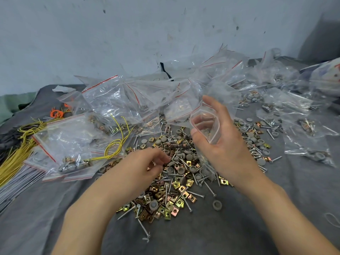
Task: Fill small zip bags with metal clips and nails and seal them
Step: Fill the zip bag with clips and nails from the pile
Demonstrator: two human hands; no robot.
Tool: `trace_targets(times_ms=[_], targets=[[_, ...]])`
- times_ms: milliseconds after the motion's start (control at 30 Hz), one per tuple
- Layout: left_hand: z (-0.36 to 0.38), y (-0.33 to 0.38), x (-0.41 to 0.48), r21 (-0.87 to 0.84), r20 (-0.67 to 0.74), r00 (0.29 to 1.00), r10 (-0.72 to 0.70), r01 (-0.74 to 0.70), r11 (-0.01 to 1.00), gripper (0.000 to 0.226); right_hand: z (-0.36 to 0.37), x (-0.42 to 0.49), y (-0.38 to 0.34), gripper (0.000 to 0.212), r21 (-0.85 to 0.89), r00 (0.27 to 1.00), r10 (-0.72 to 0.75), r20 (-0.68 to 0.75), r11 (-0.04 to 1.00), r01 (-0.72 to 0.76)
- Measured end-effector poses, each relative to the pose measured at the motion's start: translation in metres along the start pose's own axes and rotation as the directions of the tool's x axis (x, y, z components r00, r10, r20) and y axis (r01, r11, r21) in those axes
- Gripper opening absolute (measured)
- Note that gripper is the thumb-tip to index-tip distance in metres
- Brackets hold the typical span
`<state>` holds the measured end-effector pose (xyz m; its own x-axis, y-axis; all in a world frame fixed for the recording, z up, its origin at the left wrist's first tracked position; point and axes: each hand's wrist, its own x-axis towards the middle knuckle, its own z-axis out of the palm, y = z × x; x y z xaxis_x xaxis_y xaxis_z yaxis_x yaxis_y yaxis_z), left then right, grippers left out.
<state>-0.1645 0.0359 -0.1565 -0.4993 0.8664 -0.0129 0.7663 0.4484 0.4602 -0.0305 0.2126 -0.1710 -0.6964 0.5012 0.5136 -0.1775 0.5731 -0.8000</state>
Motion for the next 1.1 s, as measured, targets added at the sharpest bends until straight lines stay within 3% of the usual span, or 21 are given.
trace_targets(times_ms=[467,833,1100], targets=[[0.027,0.010,0.004,0.280,-0.003,0.998,0.063,-0.059,0.958,0.026,0.003,0.000,0.001,0.064,-0.029,1.000,-0.009,0.004,1.000,0.009],[0.025,0.018,0.005,0.308,0.003,1.000,0.025,-0.025,0.951,0.019,0.002,0.000,0.003,0.065,-0.030,1.000,0.005,0.000,1.000,-0.005],[0.033,0.022,0.005,0.406,-0.068,0.998,0.014,0.015,0.914,0.017,0.002,-0.001,0.002,0.066,-0.023,1.000,0.006,-0.001,1.000,-0.006]])
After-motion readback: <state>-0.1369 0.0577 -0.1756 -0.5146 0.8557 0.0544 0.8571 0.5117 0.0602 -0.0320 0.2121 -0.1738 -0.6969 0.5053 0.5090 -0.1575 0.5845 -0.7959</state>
